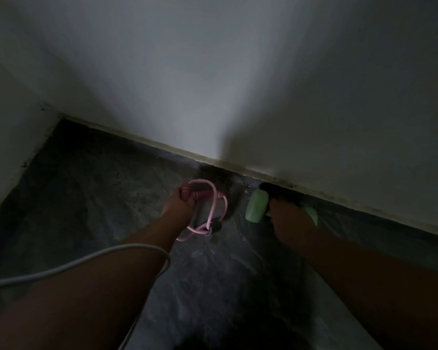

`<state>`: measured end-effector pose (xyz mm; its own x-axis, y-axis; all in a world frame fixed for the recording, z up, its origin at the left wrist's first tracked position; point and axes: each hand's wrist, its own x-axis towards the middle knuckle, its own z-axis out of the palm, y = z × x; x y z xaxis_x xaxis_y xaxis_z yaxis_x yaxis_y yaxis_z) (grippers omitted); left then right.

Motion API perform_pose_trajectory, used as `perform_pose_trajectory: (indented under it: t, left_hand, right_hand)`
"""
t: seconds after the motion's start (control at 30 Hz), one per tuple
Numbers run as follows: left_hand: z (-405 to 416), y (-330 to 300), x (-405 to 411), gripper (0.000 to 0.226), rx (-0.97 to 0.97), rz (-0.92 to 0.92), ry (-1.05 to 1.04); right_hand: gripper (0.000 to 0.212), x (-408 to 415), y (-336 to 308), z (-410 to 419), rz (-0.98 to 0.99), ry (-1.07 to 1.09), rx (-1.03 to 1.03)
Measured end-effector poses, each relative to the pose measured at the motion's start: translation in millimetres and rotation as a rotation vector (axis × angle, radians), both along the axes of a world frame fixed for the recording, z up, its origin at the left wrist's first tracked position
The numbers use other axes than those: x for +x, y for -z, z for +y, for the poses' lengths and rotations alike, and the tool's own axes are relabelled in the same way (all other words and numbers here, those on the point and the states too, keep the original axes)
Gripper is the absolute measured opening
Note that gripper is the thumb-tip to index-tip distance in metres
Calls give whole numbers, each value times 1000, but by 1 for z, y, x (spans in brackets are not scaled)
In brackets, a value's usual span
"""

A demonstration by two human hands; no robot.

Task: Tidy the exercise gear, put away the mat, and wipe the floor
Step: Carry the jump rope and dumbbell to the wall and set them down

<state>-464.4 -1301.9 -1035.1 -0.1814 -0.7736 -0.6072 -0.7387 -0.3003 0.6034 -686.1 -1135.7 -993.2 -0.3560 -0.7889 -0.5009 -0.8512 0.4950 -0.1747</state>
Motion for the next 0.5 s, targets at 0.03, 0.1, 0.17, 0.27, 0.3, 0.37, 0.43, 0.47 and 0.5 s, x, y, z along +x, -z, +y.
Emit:
perform_pose_trajectory:
  t: [0.03, 0.1, 0.17, 0.27, 0.3, 0.37, 0.43, 0.47, 0.5]
  left_hand:
    - [-2, -1, -1, 38, -14, 4, 44]
    - [-6, 0, 1, 45, -24, -13, 100]
    - [-12, 3, 5, 63, -32, -71, 127]
    - [-11, -1, 11, 82, -12, -162, 95]
    - [-9, -2, 12, 83, -1, -181, 61]
    - [-7, -2, 13, 94, -1, -290, -22]
    - [-8, -5, 11, 110, 39, -333, -133]
    - [-12, -2, 11, 117, 61, -310, -171]
    - [-14, 2, 10, 123, 78, -283, -200]
  right_hand:
    - [31, -1, 6, -1, 21, -16, 30]
    - [40, -6, 14, -3, 4, -20, 88]
    - [42, -9, 16, -5, -13, -6, 79]
    - [57, -6, 11, -4, -1, 25, -56]
    - [56, -4, 8, -3, 2, 14, -45]
    - [43, -1, 4, -2, -5, 12, -37]
    - [40, 1, 3, -5, 17, 47, -136]
    - [41, 2, 2, -7, 46, 64, -180]
    - [44, 4, 2, -11, 77, 66, -228]
